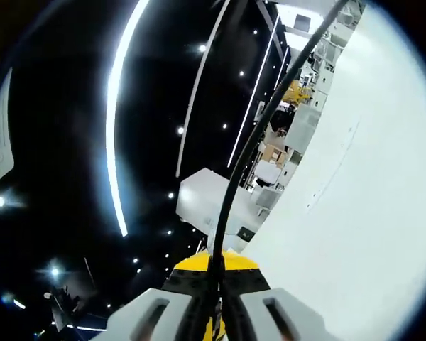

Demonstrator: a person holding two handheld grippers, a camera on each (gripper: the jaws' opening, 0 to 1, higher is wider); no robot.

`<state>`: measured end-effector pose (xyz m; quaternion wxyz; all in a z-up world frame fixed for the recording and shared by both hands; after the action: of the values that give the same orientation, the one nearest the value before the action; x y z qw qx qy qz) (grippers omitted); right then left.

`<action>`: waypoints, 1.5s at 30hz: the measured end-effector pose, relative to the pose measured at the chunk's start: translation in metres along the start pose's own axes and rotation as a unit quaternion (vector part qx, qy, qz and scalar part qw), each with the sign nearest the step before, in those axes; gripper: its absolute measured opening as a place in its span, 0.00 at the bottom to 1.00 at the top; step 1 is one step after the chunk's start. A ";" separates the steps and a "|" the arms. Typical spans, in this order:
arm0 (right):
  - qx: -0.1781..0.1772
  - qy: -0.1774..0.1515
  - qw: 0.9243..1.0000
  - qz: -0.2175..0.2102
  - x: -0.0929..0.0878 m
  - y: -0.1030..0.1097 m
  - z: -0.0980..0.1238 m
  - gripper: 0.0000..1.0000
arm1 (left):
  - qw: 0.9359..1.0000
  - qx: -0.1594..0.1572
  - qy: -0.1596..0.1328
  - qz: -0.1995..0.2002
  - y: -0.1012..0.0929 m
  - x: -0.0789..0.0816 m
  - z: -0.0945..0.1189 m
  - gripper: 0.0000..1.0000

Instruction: Find the data cable on the table. Grasp the USB connector end of the cable and insert it into the USB port on the table

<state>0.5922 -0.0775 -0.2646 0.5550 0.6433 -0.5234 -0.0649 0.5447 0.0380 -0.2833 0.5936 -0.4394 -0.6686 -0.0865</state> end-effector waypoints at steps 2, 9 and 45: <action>-0.001 0.002 1.000 0.012 0.002 0.001 0.003 0.05 | 1.000 -0.004 0.004 -0.001 -0.001 -0.002 -0.003 0.06; -0.013 0.018 0.997 0.077 0.013 0.005 0.010 0.05 | 1.000 -0.006 0.027 -0.010 -0.009 -0.009 -0.013 0.07; -0.158 0.031 0.949 0.271 0.094 -0.036 0.026 0.05 | 0.980 -0.057 0.095 -0.163 0.036 -0.050 -0.081 0.35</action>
<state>0.6383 -0.1703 -0.2557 0.6625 0.3827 -0.6434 0.0263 0.6226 -0.0162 -0.3185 0.6065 -0.3479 -0.6655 -0.2615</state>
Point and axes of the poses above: the point that each gripper's makers call its tool centre point, and the gripper's own axes: z roughly backward along the fingers, y roughly to its left, x roughly out of its top, the point moved 7 cm from there along z, roughly backward along the fingers, and after that the axes turned 6 degrees about x, right-handed, at the moved point
